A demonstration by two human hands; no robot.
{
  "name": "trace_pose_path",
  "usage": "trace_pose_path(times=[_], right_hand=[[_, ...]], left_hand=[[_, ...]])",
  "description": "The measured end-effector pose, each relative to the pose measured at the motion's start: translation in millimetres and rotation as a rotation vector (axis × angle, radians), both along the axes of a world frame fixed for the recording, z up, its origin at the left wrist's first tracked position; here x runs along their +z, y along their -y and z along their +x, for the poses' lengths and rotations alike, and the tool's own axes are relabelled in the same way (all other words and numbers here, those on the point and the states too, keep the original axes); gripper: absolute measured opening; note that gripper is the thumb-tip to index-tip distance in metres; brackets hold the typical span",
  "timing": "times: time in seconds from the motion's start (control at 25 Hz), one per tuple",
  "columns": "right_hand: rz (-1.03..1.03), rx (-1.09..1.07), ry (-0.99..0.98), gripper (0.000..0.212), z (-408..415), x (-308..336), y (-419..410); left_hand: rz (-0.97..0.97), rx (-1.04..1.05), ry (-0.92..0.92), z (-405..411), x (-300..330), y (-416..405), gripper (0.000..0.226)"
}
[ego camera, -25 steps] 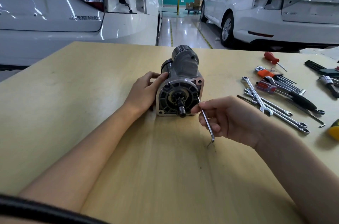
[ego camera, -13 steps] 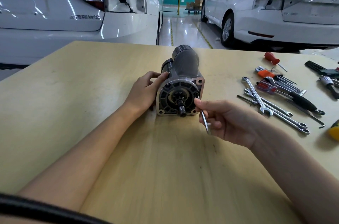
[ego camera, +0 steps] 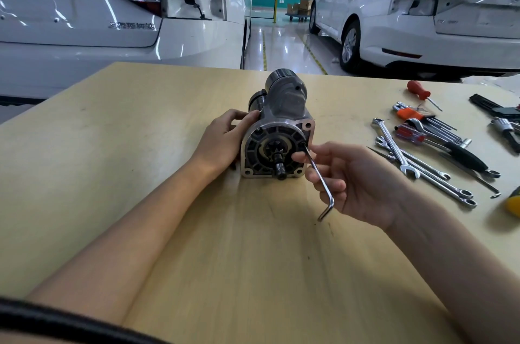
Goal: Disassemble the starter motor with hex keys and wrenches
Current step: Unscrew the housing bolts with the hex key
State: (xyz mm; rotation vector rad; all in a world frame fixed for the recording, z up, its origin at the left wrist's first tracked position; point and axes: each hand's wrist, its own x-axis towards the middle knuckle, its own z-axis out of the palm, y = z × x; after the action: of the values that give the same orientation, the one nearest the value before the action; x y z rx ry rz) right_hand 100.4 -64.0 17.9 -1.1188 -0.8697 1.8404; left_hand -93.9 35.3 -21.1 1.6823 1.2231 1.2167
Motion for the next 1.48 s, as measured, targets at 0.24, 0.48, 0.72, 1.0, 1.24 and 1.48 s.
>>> trace_pose_path(times=[0.24, 0.48, 0.72, 1.0, 1.24, 1.48], right_hand=[[0.008, -0.005, -0.014, 0.017, -0.2, -0.3, 1.6], [0.024, -0.022, 0.044, 0.016, -5.8, -4.9, 0.4], [-0.008, -0.019, -0.018, 0.018, -5.8, -5.6, 0.0], [-0.018, -0.056, -0.054, 0.015, -1.6, -3.0, 1.2], [-0.002, -0.039, 0.024, 0.015, -5.0, -4.7, -0.1], [0.000, -0.064, 0.075, 0.025, -6.3, -8.6, -1.8]], left_hand=[[0.002, -0.005, 0.006, -0.4, 0.1, 0.2, 0.031], [0.013, -0.005, -0.004, -0.1, 0.3, 1.1, 0.032], [0.010, -0.008, 0.002, -0.1, 0.2, 1.0, 0.032], [-0.004, -0.001, 0.008, -1.0, -0.6, 0.1, 0.031], [0.006, 0.002, -0.006, -0.7, 0.2, 0.3, 0.034], [-0.006, -0.002, 0.005, -0.2, 1.0, 0.5, 0.034]])
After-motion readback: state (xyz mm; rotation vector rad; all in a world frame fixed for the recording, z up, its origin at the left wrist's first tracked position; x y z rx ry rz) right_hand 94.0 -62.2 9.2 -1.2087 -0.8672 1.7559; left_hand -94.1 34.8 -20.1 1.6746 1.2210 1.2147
